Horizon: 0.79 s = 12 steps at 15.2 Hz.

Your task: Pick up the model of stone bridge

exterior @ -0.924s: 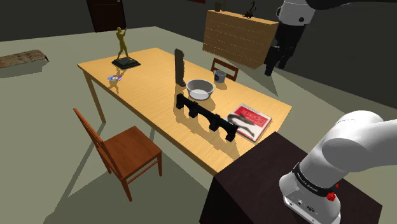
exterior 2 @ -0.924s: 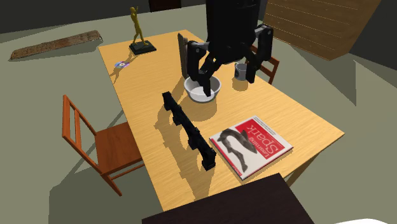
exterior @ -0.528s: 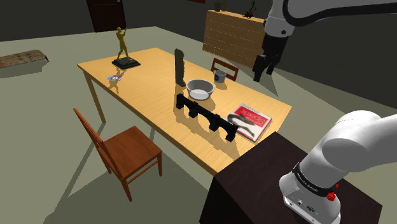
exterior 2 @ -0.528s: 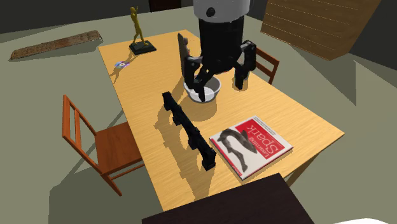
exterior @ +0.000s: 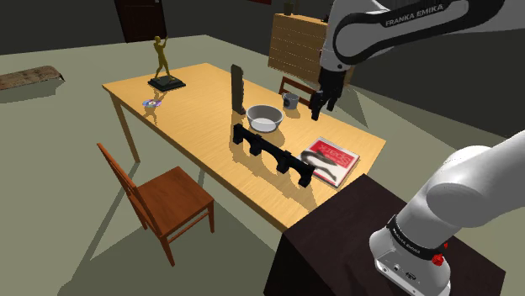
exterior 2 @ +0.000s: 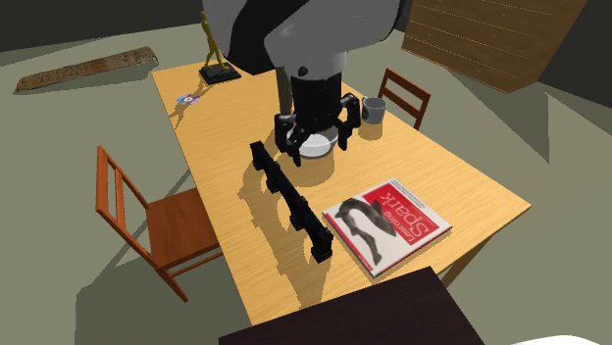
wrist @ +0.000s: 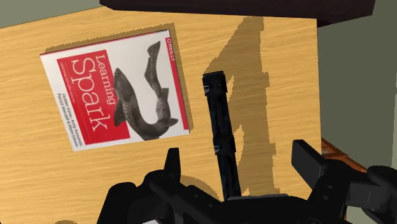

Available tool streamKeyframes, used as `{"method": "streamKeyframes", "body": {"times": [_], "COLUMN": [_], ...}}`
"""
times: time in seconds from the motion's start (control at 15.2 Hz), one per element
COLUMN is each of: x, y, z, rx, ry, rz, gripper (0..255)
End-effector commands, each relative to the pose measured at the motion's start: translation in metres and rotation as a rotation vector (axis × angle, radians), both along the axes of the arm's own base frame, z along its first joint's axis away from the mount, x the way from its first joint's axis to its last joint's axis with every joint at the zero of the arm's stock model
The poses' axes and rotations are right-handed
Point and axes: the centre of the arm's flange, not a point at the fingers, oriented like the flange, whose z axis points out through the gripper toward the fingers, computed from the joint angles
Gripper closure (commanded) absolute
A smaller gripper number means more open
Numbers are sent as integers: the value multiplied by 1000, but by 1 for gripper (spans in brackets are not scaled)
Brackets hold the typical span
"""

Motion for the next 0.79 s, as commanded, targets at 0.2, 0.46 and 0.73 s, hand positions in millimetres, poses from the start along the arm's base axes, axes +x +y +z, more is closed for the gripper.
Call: {"method": "streamKeyframes", "body": {"times": [0.2, 0.46, 0.73], "x": [44, 78, 111], "y": [4, 8, 13], "z": [-53, -93, -134], "rx": [7, 12, 17], "ry": [8, 15, 22], "rz": [29, 52, 75], "gripper": [0, 0, 0]}}
